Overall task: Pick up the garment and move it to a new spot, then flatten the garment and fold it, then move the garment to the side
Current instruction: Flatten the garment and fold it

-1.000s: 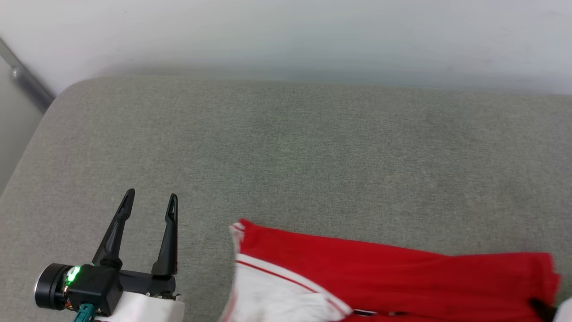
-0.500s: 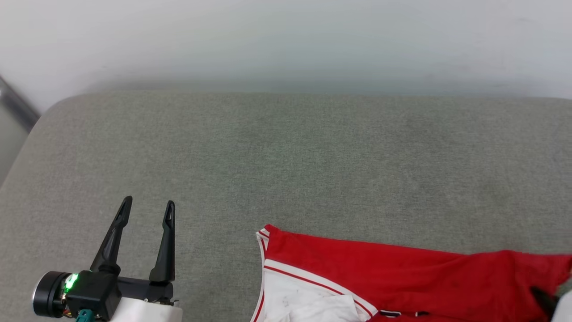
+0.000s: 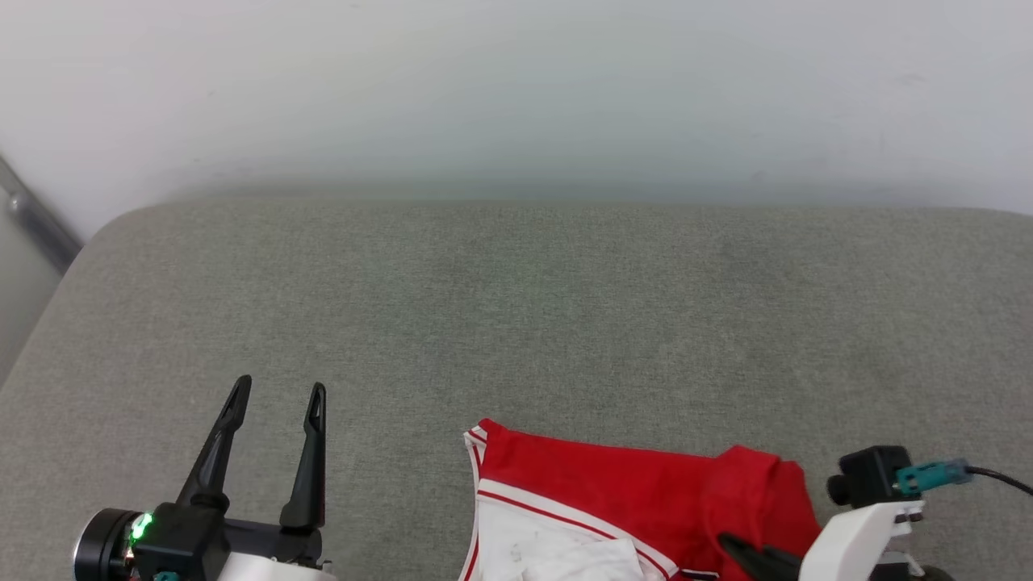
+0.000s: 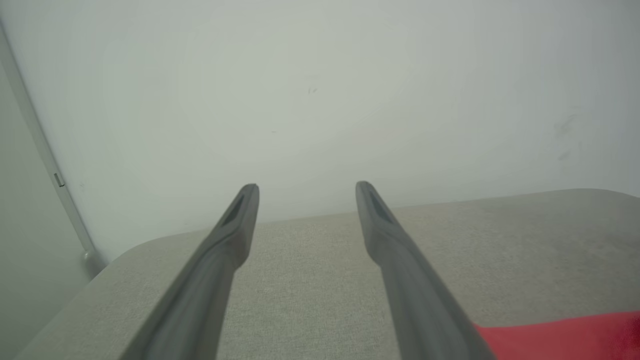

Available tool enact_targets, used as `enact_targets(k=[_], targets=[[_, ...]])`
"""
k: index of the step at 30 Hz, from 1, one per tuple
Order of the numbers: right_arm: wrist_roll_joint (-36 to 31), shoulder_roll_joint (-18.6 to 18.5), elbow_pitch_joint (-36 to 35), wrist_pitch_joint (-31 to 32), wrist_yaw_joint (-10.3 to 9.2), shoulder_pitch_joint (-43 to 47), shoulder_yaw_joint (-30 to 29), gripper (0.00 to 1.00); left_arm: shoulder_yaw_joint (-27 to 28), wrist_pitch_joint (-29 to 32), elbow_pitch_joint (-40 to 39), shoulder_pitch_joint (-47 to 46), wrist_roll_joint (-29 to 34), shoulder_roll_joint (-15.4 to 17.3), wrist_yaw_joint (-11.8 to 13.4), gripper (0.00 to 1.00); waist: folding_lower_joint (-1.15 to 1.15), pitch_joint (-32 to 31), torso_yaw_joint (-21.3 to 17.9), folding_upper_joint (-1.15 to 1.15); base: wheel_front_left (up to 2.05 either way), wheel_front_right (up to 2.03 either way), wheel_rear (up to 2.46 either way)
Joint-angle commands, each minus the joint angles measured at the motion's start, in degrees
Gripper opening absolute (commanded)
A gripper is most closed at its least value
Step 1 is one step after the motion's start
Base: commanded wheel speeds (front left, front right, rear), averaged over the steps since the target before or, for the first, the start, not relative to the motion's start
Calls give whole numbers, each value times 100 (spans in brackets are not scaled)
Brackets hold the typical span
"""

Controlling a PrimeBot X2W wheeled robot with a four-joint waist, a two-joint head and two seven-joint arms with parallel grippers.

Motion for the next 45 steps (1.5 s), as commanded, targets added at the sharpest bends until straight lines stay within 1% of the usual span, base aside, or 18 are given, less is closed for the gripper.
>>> enact_targets(k=[1,4,8,12,15,19,20,21,24,27,32,35,38,42,44,45], targets=[[65,56,-19,22,-1,-40,65,0,8,-12,-8,86,5,-22,-7,100,0,-28,38,0,0,0,0],[228,214,-5,15,0,-141,333,0,-3,-12,-31,141,-12,-47,-7,100,0,-63,128,0,0,0,0],[577,271,142,-132,0,-266,714,0,-1,-12,-15,174,-131,-101,-11,100,0,-70,270,0,0,0,0],[808,269,557,-438,0,-483,1059,0,-35,-13,-11,158,-122,-72,-17,100,0,-65,413,0,0,0,0],[771,267,963,-811,0,-685,1221,0,-87,-13,14,121,-72,-56,-19,100,0,-18,533,0,0,0,0],[1007,269,1519,-1254,0,-945,1470,0,-120,-13,23,44,-76,-66,-22,100,0,66,673,0,0,0,0],[1056,268,1647,-1330,0,-1014,1536,69,-113,-13,10,24,-62,-64,-22,100,0,89,698,0,0,0,0],[1114,269,1756,-1374,0,-1088,1628,100,-103,-13,-9,-3,-64,-75,-22,100,0,115,721,0,0,0,0],[1263,270,1958,-1503,0,-1262,1926,100,-95,-13,-14,-60,-69,-87,-23,100,0,167,750,0,0,0,0],[1429,268,2019,-1613,0,-1416,2139,100,-81,-13,-8,-81,-74,-97,-24,100,0,203,731,0,0,0,0],[1364,266,2010,-1782,0,-1694,2065,100,-59,-13,34,-86,-61,-103,-24,100,0,229,626,0,0,0,0],[963,266,1931,-1869,0,-1909,1826,100,-47,-13,37,-108,-50,-106,-24,100,0,225,533,0,0,0,0],[246,219,1782,-1984,0,-2162,1500,100,-45,-13,27,-136,-53,-96,-24,100,0,231,440,0,0,0,0],[-621,-274,1494,-2351,-1,-2381,1192,100,-52,-13,12,-152,-52,-93,-24,100,0,229,323,0,0,0,0],[-794,-460,1374,-2568,0,-2401,953,100,-79,-13,13,-172,-56,-92,-24,100,0,229,289,0,0,0,0],[-928,-611,1291,-2709,0,-2403,810,100,-82,-13,12,-178,-57,-90,-24,100,0,229,272,0,0,0,0]])
